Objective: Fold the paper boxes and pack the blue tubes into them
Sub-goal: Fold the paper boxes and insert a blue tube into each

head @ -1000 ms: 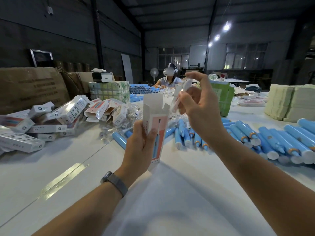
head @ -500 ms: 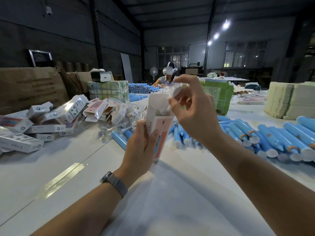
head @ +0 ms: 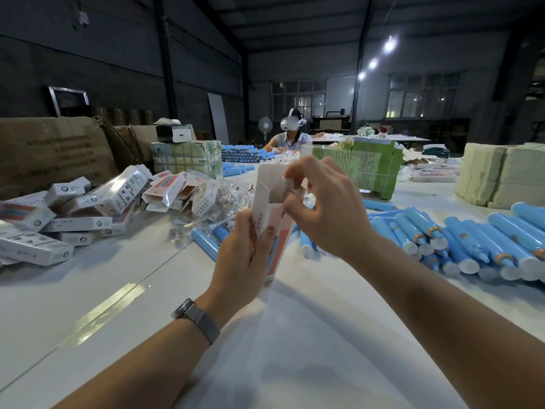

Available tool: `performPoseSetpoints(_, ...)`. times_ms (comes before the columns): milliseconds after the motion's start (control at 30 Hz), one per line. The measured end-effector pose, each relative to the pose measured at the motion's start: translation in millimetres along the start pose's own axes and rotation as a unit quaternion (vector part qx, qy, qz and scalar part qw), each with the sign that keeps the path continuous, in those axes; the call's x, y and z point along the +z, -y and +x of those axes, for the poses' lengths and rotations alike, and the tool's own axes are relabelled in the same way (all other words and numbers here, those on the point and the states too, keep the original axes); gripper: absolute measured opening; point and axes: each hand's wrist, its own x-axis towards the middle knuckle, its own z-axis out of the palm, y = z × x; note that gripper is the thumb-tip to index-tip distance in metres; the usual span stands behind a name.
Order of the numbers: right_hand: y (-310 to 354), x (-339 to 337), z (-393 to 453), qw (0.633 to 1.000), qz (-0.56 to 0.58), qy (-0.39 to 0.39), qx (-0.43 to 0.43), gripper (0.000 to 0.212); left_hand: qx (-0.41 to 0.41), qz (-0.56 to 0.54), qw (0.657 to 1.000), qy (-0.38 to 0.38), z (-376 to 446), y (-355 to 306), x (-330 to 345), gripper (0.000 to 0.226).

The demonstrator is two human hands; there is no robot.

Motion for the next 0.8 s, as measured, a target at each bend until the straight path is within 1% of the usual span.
performPoseSetpoints(67,-5,3,-3,0.999,-0.041,0.005,-0.017,0.023,-0.002,-0.001,1.000,-0.002,0,1,0,0.037)
performPoseSetpoints(133,-9,6,-9,0.997,-0.066,0.040,-0.017,0.028,-0.005,-0.007,1.000,0.000,1,2,0,0.037)
performPoseSetpoints(200,-11,9,-12,0.995,-0.052,0.088,0.006,0.035,-0.008,-0.014,1.000,0.002,1,3,0,0.039)
performPoseSetpoints(267,-11,9,-12,0.993,-0.006,0.112,0.025,0.037,-0.007,-0.012,1.000,-0.002,1,5,0,0.037)
performPoseSetpoints(333,-9,10,-10,0.992,0.063,0.102,0.039,0.028,0.001,-0.007,1.000,-0.004,1,4,0,0.033)
performPoseSetpoints(400,-7,12,-10,0.985,0.132,0.082,0.071,0.017,0.013,-0.028,1.000,0.000,1,2,-1,0.029)
performPoseSetpoints(433,-5,12,-9,0.978,0.169,0.078,0.089,0.017,0.018,-0.044,0.999,0.001,0,-1,-1,0.030)
performPoseSetpoints(533,-2,12,-9,0.957,0.253,0.071,0.121,0.032,0.037,-0.067,0.997,-0.029,0,-9,-1,0.036)
performPoseSetpoints(633,-1,12,-8,0.955,0.262,0.067,0.125,0.039,0.036,-0.067,0.994,-0.076,4,-13,-2,0.044)
performPoseSetpoints(733,-1,15,-10,0.954,0.265,0.055,0.131,0.037,0.044,-0.071,0.994,-0.074,6,-16,-5,0.042)
performPoseSetpoints(800,0,17,-12,0.950,0.274,0.036,0.142,0.035,0.057,-0.053,0.995,-0.069,6,-15,-6,0.040)
